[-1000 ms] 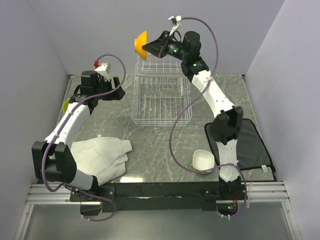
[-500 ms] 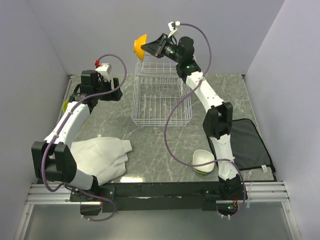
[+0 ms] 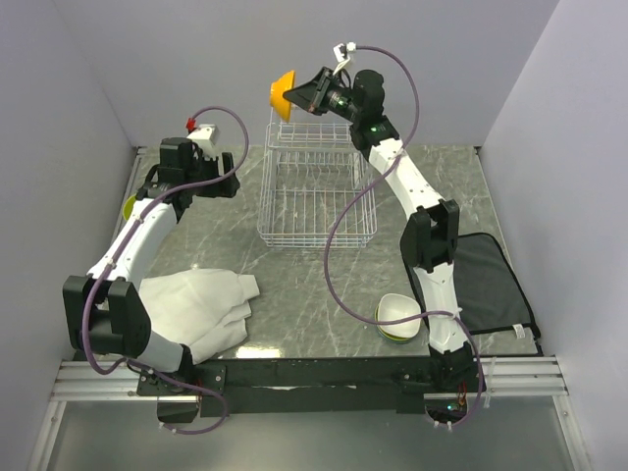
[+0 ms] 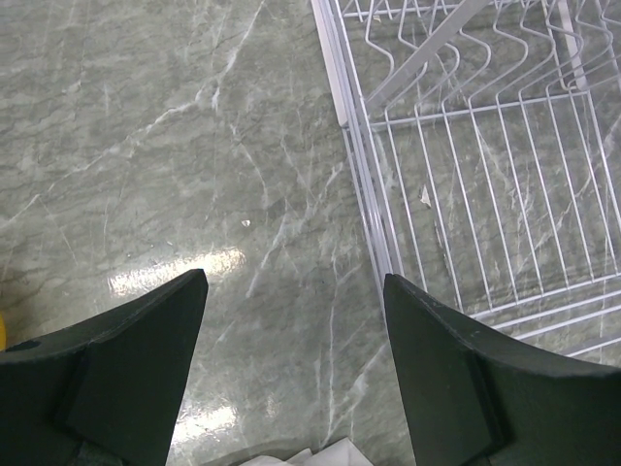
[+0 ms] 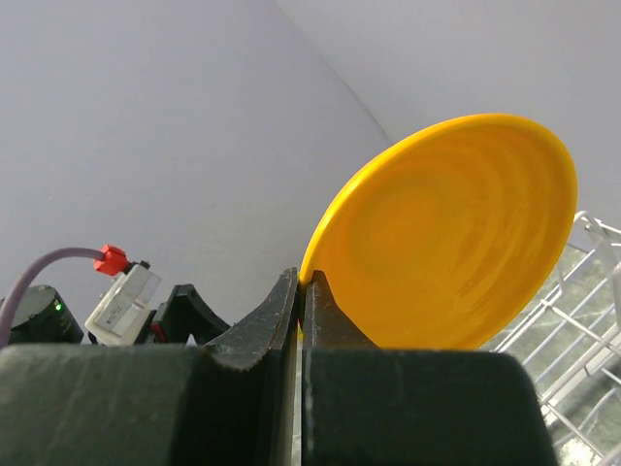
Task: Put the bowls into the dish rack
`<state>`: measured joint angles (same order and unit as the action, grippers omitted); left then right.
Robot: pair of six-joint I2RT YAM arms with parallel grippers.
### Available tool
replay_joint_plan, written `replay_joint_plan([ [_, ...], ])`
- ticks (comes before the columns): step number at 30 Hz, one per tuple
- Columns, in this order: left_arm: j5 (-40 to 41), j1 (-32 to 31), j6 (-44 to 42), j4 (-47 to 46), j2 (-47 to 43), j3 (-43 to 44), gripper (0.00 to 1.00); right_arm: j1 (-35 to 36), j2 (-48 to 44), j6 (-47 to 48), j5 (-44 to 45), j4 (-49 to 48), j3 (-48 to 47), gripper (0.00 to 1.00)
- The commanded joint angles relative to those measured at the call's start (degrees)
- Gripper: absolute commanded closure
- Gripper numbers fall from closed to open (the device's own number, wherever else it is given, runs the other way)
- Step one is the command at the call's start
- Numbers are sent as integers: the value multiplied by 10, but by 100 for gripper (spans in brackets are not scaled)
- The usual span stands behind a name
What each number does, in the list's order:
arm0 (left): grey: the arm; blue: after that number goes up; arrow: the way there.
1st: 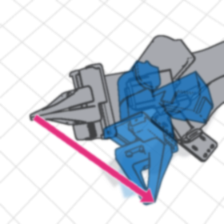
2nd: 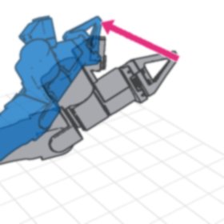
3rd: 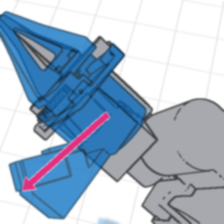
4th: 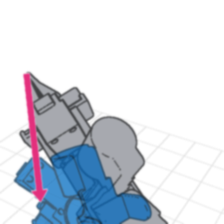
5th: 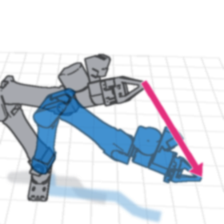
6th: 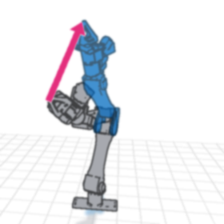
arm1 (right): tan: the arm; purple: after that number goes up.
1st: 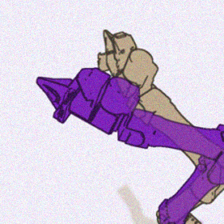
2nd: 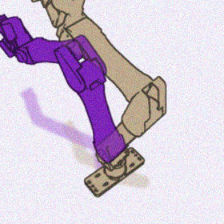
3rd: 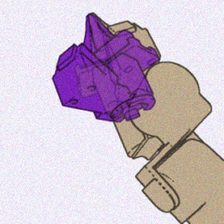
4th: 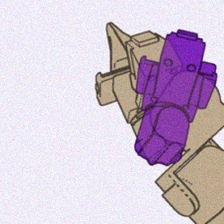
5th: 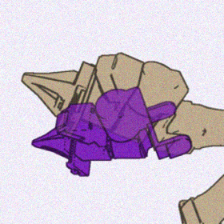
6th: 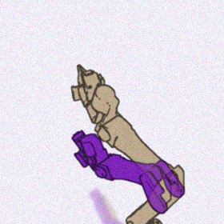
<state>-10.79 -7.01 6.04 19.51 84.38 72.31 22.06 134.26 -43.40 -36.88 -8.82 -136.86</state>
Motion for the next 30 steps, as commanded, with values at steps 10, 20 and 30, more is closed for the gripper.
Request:
replay_joint_plan([
  [10,13,-5,-19,-25,7,25,20,-11,28,10,-48,-16,-8,100],
  [20,23,-9,-26,-31,5,17,20,-12,38,25,-50,4,-6,100],
  [30,23,-10,-31,-32,-1,13,19,-16,11,53,-41,20,12,70],
])
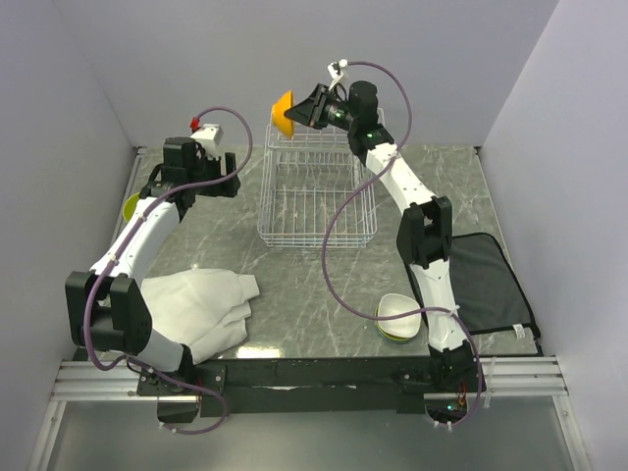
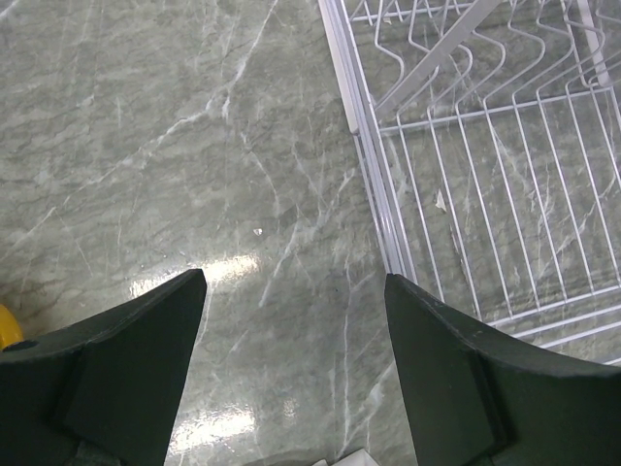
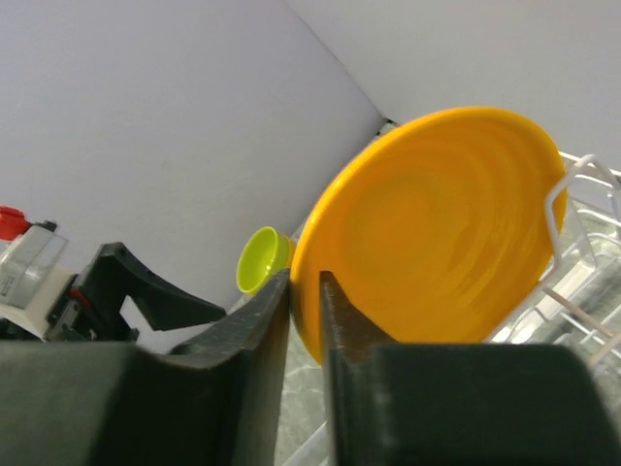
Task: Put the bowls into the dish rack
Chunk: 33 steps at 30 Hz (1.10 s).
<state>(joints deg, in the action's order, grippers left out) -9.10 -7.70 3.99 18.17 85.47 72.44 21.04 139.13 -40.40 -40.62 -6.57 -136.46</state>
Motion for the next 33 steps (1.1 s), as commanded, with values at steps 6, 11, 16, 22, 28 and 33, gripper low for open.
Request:
replay_joint_plan([
  [6,11,-3,-15,-14,-17,25,18,-6,-85,55,-3,2,58,63],
  [11,15,-3,-17,-13,-19,38,17,-9,-133,59,-15,2,95,63],
  [16,15,-4,-17,-21,-31,37,17,-10,-175,105,2,46,123,55],
  [22,23,-3,-25,-17,-68,25,17,-13,-275,241,36,137,216,54],
  [28,89,-1,-2,-28,-175,-43,5,-1,-469,494,144,309,424,54],
  [33,114,5,-6,-41,-248,-99,1,65,-660,477,376,393,577,54],
])
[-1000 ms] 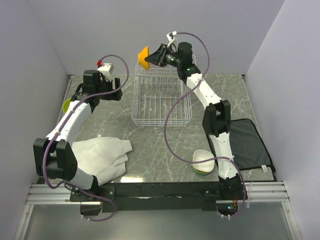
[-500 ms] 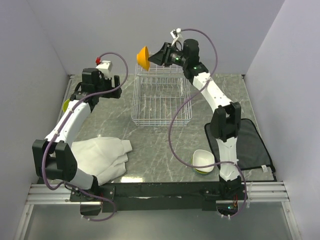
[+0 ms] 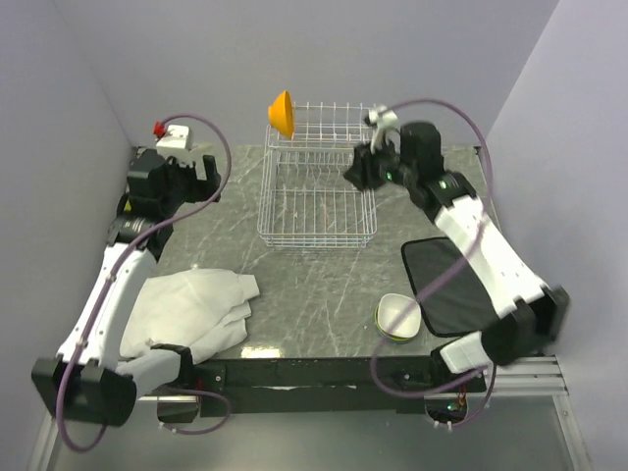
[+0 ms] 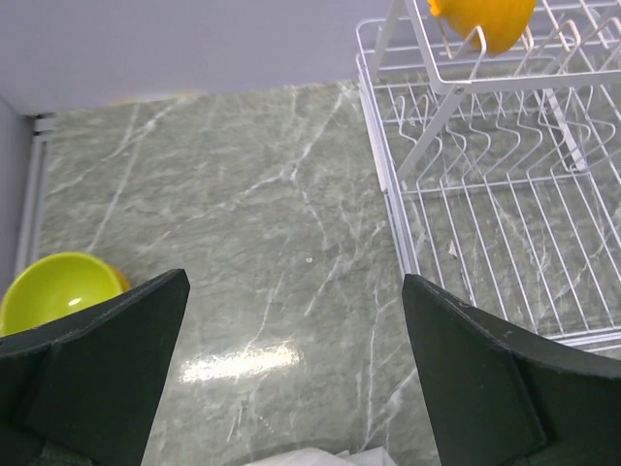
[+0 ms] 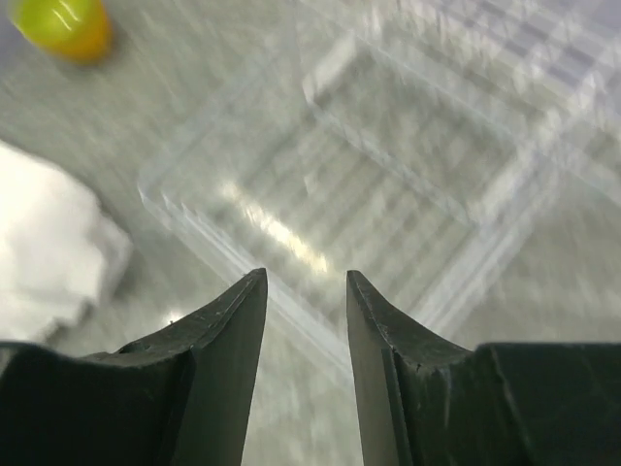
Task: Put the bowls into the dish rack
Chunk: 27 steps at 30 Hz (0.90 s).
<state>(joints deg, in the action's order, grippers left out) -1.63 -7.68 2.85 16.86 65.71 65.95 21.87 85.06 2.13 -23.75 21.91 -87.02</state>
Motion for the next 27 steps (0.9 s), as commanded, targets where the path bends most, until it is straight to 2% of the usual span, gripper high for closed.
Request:
replay_joint_plan([
  [1,40,6,5,-31,-68,-41,1,75,-140,14,236,143,117,54],
  [3,44,8,4,-39,-84,-62,0,119,-192,-37,298,180,148,54],
  [6,46,11,1,-43,-107,-85,1,193,-235,-36,299,217,196,47],
  [8,46,11,0,-38,-117,-91,1,194,-220,-54,295,259,193,45],
  [14,46,10,-17,-25,-126,-110,1,192,-231,-59,258,288,217,45],
  [18,50,11,-22,-22,-146,-128,1,169,-249,-171,220,316,230,54],
  [23,59,11,-61,-1,-159,-125,0,185,-177,-275,232,336,186,57],
  [27,70,15,-68,-8,-167,-131,1,257,-148,-394,309,389,149,39],
])
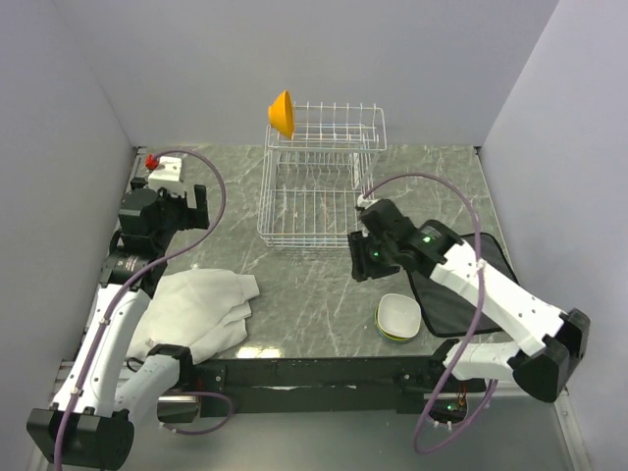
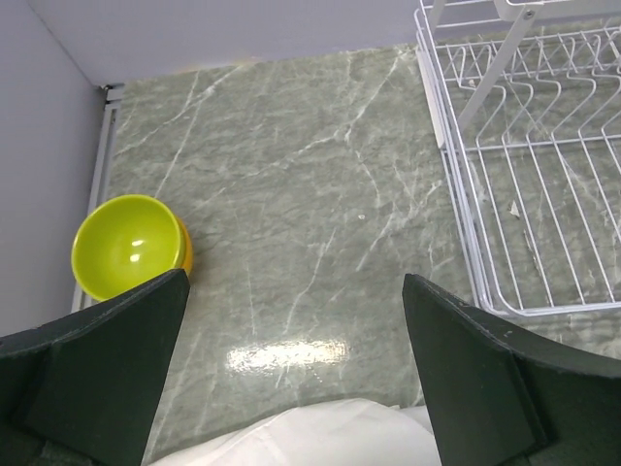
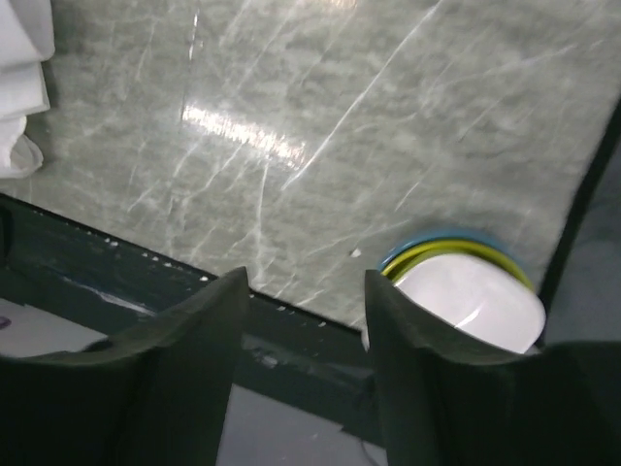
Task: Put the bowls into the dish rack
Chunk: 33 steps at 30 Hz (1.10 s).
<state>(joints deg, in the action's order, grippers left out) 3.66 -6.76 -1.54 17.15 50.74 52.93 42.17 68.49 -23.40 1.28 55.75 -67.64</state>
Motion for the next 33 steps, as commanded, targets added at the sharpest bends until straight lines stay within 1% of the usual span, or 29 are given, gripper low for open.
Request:
replay_joint_plan([
  [1,14,10,-22,-14,-20,-3,1,55,20,-150,80,68,-47,37],
  [3,7,25,-14,-13,-21,-2,0,54,23,-174,95,87,-37,33],
  [4,2,30,-11,-13,-23,-2,1,40,22,-181,108,93,-29,32],
  [6,-4,41,-6,-12,-26,2,1,20,23,-189,101,96,5,33],
  [8,-7,44,-9,-7,-35,2,1,4,25,-191,94,96,29,35],
  [10,-3,47,-14,-5,-42,2,1,0,27,-190,82,85,71,39],
  [12,1,47,-21,-3,-52,-2,1,-2,24,-188,71,73,106,41],
  [13,3,47,-22,-2,-56,-4,0,-2,23,-188,69,70,114,43],
  [15,4,50,-19,2,-64,-10,1,-4,19,-184,63,62,130,44],
  [19,-7,56,-8,6,-74,-22,1,-3,16,-180,65,53,141,46],
  [22,-11,60,0,1,-81,-34,1,-7,21,-176,62,43,152,52],
  [28,-16,64,8,3,-90,-51,1,-12,40,-168,47,21,172,59],
  [33,-13,66,6,5,-100,-58,1,-12,50,-162,43,12,167,62],
])
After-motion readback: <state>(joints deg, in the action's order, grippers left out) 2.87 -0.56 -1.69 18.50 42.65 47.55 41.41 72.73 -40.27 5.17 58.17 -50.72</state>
